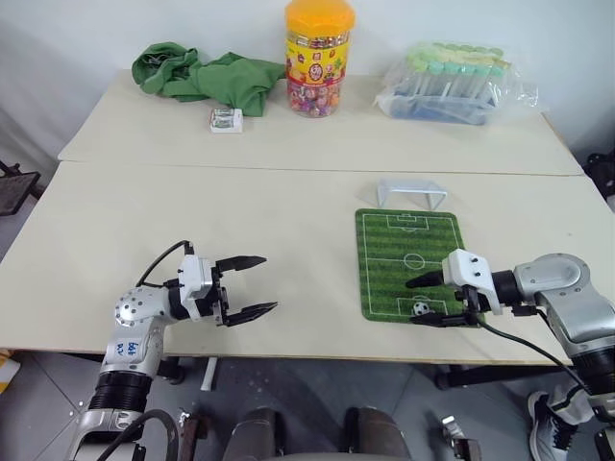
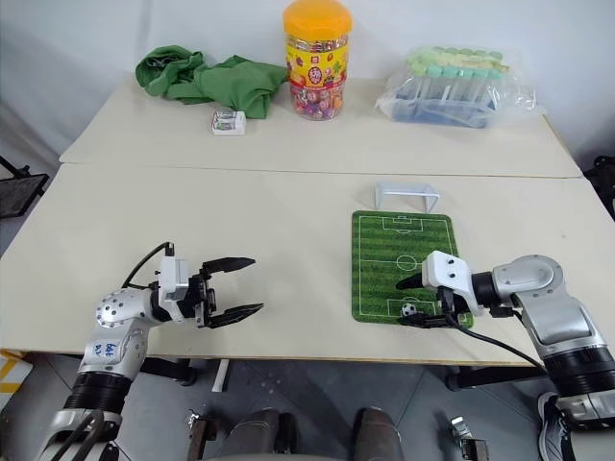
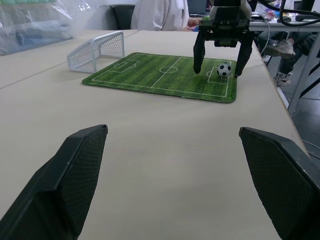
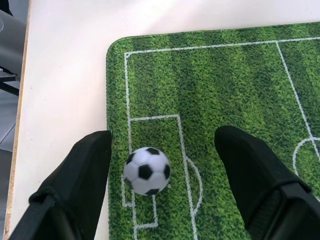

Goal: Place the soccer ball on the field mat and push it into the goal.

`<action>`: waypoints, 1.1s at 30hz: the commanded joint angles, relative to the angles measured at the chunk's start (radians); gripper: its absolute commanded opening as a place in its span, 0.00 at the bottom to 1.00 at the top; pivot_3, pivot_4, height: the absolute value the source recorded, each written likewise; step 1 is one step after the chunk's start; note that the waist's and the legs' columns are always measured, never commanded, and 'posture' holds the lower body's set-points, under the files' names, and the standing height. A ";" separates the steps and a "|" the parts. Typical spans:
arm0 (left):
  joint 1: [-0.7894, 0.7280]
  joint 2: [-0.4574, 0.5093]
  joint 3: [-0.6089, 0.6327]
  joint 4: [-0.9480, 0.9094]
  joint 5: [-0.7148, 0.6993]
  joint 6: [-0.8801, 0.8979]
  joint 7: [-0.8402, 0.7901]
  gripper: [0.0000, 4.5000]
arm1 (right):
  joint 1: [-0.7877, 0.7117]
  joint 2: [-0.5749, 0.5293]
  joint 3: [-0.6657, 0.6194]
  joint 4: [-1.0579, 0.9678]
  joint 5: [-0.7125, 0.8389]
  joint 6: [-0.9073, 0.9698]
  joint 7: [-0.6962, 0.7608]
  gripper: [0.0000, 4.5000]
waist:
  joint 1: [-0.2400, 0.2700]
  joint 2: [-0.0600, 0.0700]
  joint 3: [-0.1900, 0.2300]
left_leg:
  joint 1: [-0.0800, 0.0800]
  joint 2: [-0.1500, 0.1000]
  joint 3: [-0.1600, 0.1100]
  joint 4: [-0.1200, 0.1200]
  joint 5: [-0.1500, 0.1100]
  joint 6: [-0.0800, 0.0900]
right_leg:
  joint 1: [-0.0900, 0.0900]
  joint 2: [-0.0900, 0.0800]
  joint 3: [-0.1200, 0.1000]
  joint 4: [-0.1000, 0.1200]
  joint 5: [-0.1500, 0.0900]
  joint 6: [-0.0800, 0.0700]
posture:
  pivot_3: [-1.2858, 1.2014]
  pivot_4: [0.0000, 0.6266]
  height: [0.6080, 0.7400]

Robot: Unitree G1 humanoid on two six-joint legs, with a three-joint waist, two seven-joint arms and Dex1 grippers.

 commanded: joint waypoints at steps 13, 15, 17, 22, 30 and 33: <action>0.012 0.050 0.036 0.015 -0.042 -0.019 -0.103 1.00 | 0.241 -0.107 -0.252 -0.431 0.195 0.174 -0.044 0.32 | 0.008 0.000 0.000 | -0.001 0.000 -0.002 -0.001 0.000 0.000 | 0.000 0.000 -0.001 0.000 0.000 0.000 | 0.52 0.24 1.00; 0.011 0.059 0.036 0.025 -0.040 -0.021 -0.118 1.00 | 0.286 -0.111 -0.265 -0.465 0.213 0.185 -0.046 0.17 | 0.007 -0.001 0.000 | -0.001 0.000 -0.001 -0.001 0.000 0.000 | 0.000 0.000 -0.001 -0.001 0.000 0.000 | 0.52 0.24 1.00; 0.003 0.065 0.039 0.036 -0.042 -0.021 -0.128 1.00 | 0.335 -0.104 -0.261 -0.483 0.211 0.177 -0.047 0.01 | 0.005 -0.001 0.000 | -0.001 0.000 -0.001 0.000 0.000 0.000 | 0.000 0.000 0.000 -0.001 0.000 0.000 | 0.52 0.24 1.00; -0.016 0.060 0.036 0.045 -0.038 -0.015 -0.139 1.00 | 0.358 -0.064 -0.220 -0.447 0.194 0.154 -0.064 0.01 | 0.002 -0.001 0.000 | 0.000 0.000 -0.001 0.000 0.000 0.000 | 0.001 0.000 0.000 -0.001 0.000 0.000 | 0.52 0.24 1.00; -0.009 0.058 0.028 0.022 -0.041 -0.003 -0.144 1.00 | 0.273 -0.004 -0.138 -0.234 0.119 0.054 -0.065 0.01 | 0.000 -0.001 0.000 | 0.000 -0.001 0.000 0.000 0.000 0.000 | 0.001 0.000 0.000 -0.001 0.000 0.000 | 0.52 0.24 1.00; -0.012 0.059 0.029 0.025 -0.039 -0.002 -0.146 1.00 | 0.200 0.010 -0.119 -0.133 0.084 0.002 -0.064 0.01 | 0.000 -0.001 0.000 | 0.000 0.000 0.000 0.000 0.000 0.000 | 0.001 0.000 0.000 -0.001 0.000 0.000 | 0.52 0.24 1.00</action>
